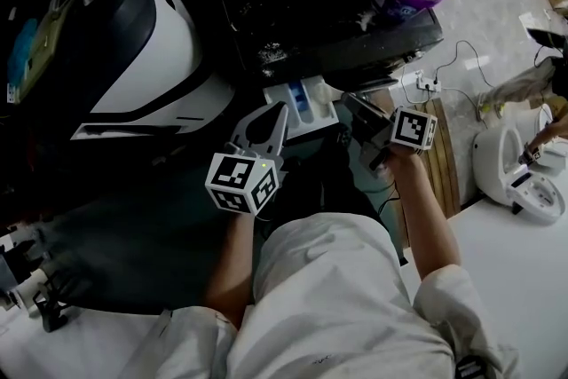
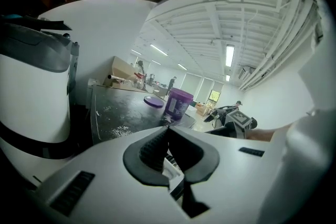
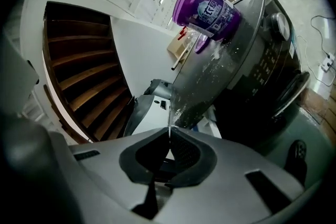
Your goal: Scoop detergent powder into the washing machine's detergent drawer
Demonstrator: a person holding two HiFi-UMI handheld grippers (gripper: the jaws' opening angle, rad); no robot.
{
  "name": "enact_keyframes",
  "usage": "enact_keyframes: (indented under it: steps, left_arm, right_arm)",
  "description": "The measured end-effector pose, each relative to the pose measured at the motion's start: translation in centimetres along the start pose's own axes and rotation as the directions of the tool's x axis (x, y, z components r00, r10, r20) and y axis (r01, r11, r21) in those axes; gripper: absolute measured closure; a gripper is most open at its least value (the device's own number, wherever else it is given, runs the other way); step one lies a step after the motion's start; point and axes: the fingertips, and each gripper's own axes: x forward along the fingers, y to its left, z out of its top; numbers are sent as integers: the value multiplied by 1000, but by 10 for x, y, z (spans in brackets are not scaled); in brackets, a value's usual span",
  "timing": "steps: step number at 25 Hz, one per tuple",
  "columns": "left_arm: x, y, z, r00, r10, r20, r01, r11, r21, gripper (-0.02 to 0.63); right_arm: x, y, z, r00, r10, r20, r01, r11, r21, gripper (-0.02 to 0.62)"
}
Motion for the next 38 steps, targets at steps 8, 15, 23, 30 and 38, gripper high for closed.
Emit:
enact_keyframes:
  steps: [8,15,23,30,38]
  left_arm:
    - [0,2,-13,1000,5,-25,-5,1000,-7,588]
    - [1,3,-18,999,10,-32,-11,1000,-8,588]
    - [0,6,-22,999,11,-35,-12,1000,-14,588]
    - [-1,8,-25,999,13,-38,-13,1000,-18,588]
    - [-1,9,-27,999,11,-44,-11,1000,-18,588]
  right_arm:
    - [5,-12,-2,998,-53,-27,49,990,-132,586]
    - [12,-22,-5,993,-107,-53,90,963,-253,586]
    - [25,-30,-13,979,-181,-92,124,894,-431,586]
    - [33,-36,-19,963,-246,-109,144,813,-564,586]
    - [36,-36,-22,949,-299,-98,151,706,-692,588]
